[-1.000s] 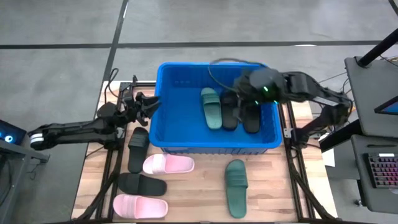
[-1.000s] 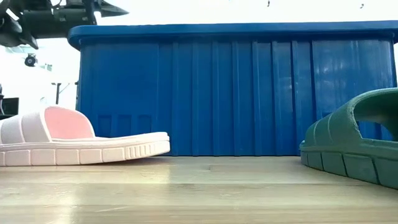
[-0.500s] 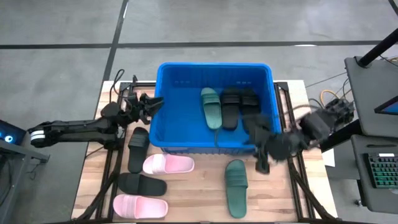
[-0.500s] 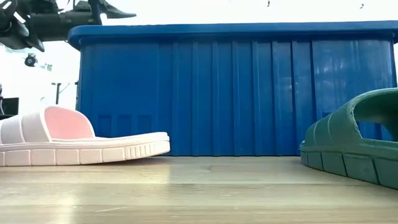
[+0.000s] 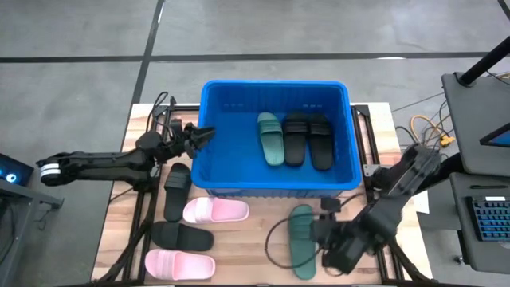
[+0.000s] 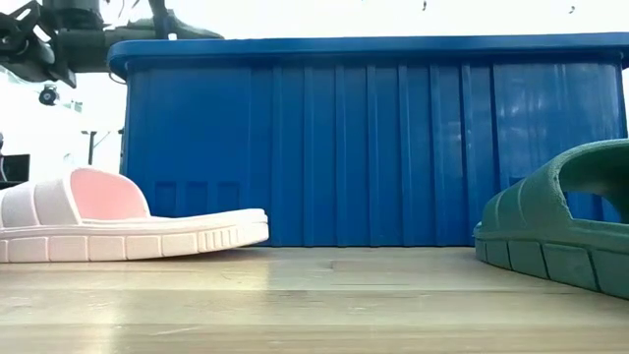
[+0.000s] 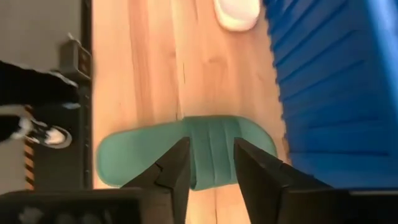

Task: Pick and place slides into bin
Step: Put the green slide into the blue container

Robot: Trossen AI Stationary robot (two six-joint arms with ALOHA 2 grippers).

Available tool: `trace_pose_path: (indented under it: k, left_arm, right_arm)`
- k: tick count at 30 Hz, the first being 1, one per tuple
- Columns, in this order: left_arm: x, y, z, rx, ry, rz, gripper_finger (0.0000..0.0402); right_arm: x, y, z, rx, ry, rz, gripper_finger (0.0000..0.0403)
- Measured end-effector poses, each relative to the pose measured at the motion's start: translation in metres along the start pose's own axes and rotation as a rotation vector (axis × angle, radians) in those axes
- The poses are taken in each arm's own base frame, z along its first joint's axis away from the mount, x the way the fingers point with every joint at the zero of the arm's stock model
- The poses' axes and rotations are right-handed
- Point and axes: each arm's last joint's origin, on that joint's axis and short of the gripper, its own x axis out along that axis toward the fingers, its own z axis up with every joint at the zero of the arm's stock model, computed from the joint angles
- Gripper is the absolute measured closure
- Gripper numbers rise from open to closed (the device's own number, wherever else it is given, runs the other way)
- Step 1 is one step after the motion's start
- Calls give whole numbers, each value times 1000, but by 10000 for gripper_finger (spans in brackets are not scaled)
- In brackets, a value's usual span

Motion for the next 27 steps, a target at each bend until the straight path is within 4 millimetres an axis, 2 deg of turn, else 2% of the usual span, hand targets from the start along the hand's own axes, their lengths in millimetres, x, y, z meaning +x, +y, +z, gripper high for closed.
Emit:
trace_pose_path:
  k: [5, 10, 14, 17, 23, 27]
  left_arm:
    - [0, -2, 2, -4, -30, -23, 201]
    - [-1, -4, 5, -5, -43, -37, 201]
    - [-3, -5, 7, -5, -51, -45, 201]
    - [-3, -6, 7, -6, -55, -52, 201]
    - [-2, -5, 6, -3, -49, -47, 201]
    - [-2, -5, 6, -3, -48, -47, 201]
  right_arm:
    - [40, 20, -5, -46, 77, -77, 238]
    - [66, 33, -12, 12, 170, -90, 203]
    - [75, 39, -15, 42, 184, -99, 201]
    - [82, 43, -21, 12, 182, -127, 206]
    - [109, 48, -41, -119, 263, -190, 211]
    - [123, 50, -46, -146, 263, -246, 212]
